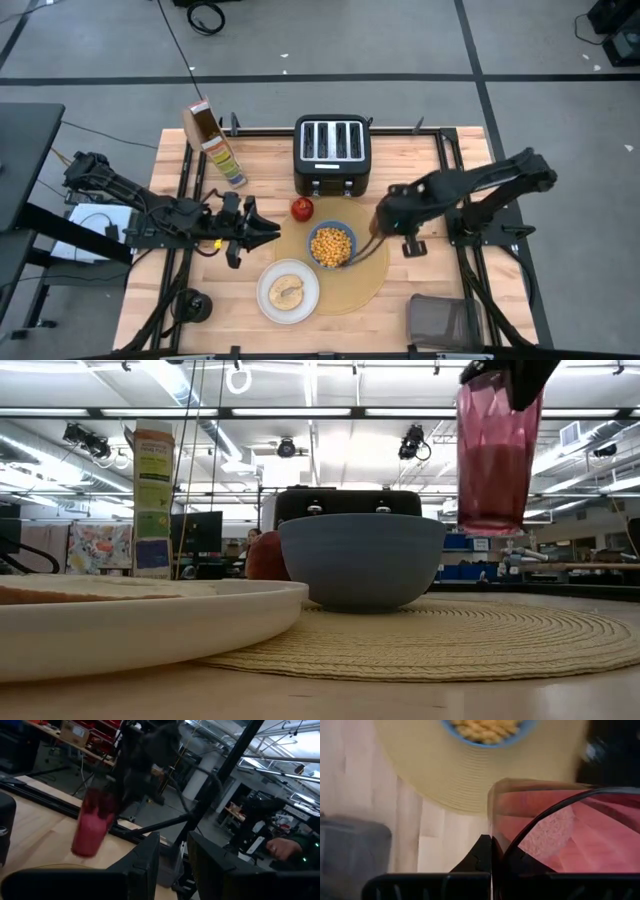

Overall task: Arrange a breakfast setting
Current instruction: Put the cup on the placemat to the top right of the bowl

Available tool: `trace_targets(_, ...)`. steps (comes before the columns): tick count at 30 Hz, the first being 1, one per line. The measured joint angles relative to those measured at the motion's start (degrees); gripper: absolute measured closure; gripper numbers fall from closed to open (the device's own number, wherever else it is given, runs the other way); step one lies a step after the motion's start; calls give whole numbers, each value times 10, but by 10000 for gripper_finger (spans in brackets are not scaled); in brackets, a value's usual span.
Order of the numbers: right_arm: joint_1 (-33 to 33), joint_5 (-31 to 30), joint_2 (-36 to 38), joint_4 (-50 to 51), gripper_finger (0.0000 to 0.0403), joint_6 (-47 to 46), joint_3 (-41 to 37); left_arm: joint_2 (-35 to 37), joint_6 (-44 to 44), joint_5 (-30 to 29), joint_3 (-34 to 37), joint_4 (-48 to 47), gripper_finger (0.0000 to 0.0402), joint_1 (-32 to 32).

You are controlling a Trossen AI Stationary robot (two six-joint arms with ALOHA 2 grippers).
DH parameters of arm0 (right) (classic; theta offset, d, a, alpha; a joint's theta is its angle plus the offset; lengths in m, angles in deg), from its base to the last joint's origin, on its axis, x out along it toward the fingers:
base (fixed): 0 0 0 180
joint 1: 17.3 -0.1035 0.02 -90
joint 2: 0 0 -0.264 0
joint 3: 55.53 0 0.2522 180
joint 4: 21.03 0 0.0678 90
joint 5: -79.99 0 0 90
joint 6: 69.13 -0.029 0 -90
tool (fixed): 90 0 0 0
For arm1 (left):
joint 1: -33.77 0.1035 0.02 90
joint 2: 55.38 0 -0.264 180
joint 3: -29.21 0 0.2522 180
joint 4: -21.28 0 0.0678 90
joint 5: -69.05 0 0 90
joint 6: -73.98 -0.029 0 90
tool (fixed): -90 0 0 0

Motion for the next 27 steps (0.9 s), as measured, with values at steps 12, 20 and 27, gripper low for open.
trace_targets(12,65,-41,-96,-37,391,170,0,0,1,0,0,-10,294,0)
trace_targets(20,95,-41,-132,-70,391,180,0,0,17,0,0,-35,294,-16)
trace_targets(27,100,-11,-143,-71,392,152,0,0,17,0,0,-37,294,-33)
